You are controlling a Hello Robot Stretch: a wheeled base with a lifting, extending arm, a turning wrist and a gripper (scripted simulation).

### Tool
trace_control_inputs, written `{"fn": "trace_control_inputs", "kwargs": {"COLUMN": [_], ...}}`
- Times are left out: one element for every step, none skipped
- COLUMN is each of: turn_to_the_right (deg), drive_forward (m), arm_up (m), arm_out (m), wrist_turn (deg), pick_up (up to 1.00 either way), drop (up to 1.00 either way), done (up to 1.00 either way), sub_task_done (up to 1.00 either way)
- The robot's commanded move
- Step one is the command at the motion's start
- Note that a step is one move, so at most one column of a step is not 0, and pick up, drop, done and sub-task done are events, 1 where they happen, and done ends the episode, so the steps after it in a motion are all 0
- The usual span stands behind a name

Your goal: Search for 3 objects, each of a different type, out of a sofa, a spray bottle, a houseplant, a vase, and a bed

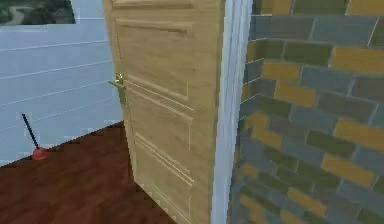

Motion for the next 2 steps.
{"fn": "trace_control_inputs", "kwargs": {"turn_to_the_right": [-33.0,0.0], "drive_forward": [0.0,1.0], "arm_up": [0.0,0.0], "arm_out": [0.0,0.0], "wrist_turn": [0.0,0.0], "pick_up": [0.0,0.0], "drop": [0.0,0.0], "done": [0.0,0.0], "sub_task_done": [0.0,0.0]}}
